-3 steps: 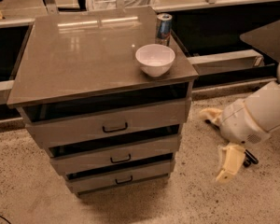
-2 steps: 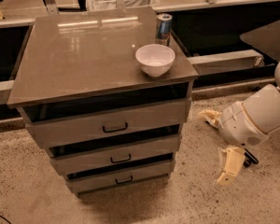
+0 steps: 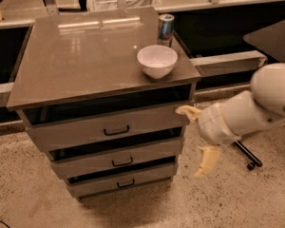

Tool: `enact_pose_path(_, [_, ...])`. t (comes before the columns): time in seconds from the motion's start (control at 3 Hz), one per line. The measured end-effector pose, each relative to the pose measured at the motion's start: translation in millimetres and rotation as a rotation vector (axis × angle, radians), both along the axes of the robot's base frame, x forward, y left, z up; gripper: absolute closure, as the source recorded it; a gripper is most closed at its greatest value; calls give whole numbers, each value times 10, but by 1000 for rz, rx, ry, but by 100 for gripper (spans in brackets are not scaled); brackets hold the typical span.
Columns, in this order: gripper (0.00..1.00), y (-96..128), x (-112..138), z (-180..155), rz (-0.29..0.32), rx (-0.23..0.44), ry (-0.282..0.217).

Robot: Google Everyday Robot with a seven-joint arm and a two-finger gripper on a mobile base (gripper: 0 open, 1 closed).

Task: Open top drawer

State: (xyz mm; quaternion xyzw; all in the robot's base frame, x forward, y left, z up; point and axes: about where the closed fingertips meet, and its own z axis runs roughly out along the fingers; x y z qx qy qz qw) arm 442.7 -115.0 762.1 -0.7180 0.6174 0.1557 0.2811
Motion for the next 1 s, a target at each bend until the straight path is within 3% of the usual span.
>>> enact_pose_path(0.33, [0, 305, 349, -139, 36, -12, -143])
enact_pose_path(0.67, [0, 635, 893, -392, 57, -32, -181])
enact_pose_path(1.0, [0, 741, 1158, -536, 50, -28, -137])
